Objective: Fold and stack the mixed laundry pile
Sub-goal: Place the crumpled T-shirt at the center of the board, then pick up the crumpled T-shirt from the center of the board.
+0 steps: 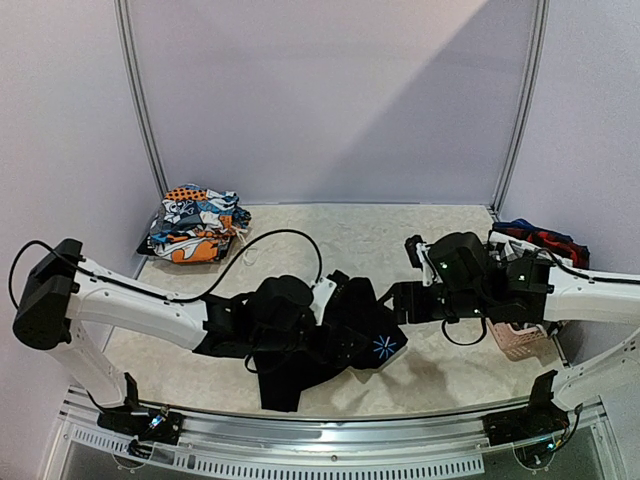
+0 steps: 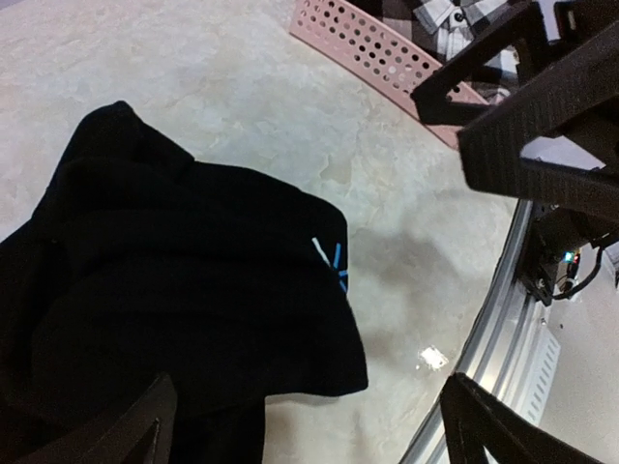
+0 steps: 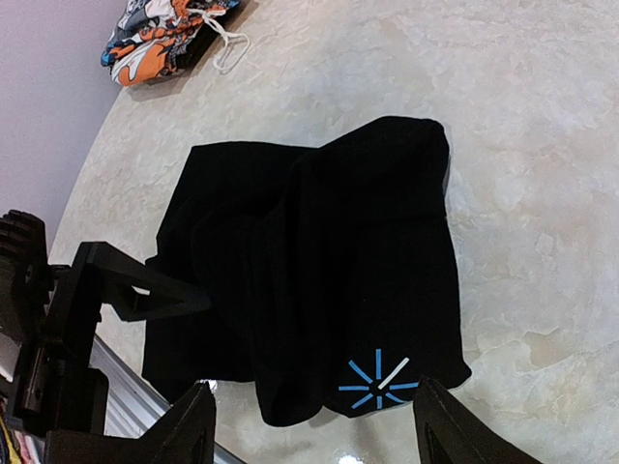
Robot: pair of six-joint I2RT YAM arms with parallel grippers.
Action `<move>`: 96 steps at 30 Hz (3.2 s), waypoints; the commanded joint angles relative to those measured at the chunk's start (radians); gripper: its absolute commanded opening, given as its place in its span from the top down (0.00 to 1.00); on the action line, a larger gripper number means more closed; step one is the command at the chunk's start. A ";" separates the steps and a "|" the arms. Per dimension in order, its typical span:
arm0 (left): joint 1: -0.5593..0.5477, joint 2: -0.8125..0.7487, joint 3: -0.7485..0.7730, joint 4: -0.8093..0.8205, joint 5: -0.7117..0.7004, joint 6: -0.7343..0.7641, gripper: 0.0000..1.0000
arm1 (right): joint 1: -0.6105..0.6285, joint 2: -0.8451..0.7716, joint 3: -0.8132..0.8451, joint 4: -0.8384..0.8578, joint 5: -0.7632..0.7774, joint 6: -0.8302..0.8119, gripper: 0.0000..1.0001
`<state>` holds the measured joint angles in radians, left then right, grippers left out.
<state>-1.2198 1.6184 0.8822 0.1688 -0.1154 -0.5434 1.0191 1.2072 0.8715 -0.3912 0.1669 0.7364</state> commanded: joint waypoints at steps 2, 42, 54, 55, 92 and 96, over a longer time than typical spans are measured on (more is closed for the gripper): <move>-0.006 -0.128 -0.062 -0.061 -0.063 0.011 0.02 | 0.000 -0.004 -0.047 0.097 -0.131 0.021 0.31; 0.092 -0.390 -0.343 -0.342 -0.430 -0.123 0.22 | 0.001 0.328 0.148 0.016 -0.172 -0.061 1.00; 0.094 -0.417 -0.350 -0.446 -0.305 -0.161 0.17 | 0.001 0.176 0.408 -0.254 0.109 -0.147 1.00; 0.094 -0.415 -0.350 -0.446 -0.285 -0.156 0.17 | 0.001 0.155 0.444 -0.278 0.146 -0.157 1.00; 0.106 -0.467 -0.172 -0.769 -0.580 -0.150 1.00 | -0.010 -0.212 0.521 -0.348 0.762 -0.227 1.00; 0.108 -0.618 -0.133 -0.873 -0.663 -0.158 1.00 | -0.009 -0.215 0.553 -0.352 0.789 -0.250 1.00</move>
<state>-1.1294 1.1275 0.6945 -0.5533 -0.6395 -0.6785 1.0142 0.9936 1.3945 -0.7776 0.9001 0.5285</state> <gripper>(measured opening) 0.040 0.027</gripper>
